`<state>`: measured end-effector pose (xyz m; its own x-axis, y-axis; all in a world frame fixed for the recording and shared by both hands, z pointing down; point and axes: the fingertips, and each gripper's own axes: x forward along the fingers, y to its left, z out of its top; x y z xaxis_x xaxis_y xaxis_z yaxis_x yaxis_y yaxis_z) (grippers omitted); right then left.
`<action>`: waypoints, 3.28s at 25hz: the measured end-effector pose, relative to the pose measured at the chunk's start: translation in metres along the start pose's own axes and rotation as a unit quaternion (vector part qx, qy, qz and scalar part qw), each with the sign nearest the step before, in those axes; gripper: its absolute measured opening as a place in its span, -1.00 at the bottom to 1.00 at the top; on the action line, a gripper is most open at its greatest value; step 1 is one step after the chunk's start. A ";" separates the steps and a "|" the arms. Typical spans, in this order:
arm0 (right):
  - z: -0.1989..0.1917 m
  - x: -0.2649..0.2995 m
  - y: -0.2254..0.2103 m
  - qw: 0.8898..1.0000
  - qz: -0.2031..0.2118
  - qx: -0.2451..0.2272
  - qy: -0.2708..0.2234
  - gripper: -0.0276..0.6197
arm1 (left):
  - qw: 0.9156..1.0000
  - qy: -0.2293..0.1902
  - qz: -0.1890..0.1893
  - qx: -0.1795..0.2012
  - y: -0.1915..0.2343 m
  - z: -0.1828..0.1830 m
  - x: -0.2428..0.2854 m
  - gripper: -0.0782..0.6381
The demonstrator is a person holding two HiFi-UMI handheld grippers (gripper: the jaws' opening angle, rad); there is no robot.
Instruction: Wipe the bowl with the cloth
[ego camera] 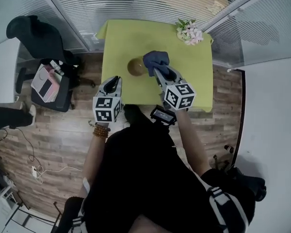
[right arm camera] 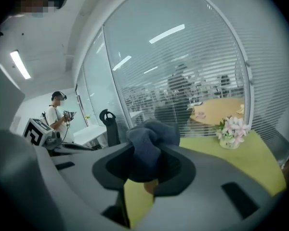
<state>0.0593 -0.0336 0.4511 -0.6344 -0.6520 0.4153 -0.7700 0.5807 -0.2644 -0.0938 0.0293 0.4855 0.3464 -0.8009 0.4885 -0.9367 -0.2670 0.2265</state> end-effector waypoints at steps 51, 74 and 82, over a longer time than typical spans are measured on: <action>-0.154 0.176 -0.072 0.842 0.237 -0.302 0.378 -0.39 | 0.917 0.298 -0.089 -0.250 0.052 -0.150 0.225 -0.40; -0.204 0.214 -0.084 0.764 0.310 -0.314 0.470 -0.55 | 0.909 0.389 -0.084 -0.127 0.010 -0.188 0.242 -0.20; -0.215 0.218 -0.079 0.790 0.242 -0.323 0.462 -0.73 | 0.914 0.376 -0.069 -0.133 0.016 -0.189 0.241 -0.33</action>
<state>-0.0034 -0.1172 0.7502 -0.2920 0.1829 0.9388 -0.0683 0.9750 -0.2113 -0.0159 -0.0668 0.7657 0.4910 -0.1470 0.8587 -0.8707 -0.1167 0.4778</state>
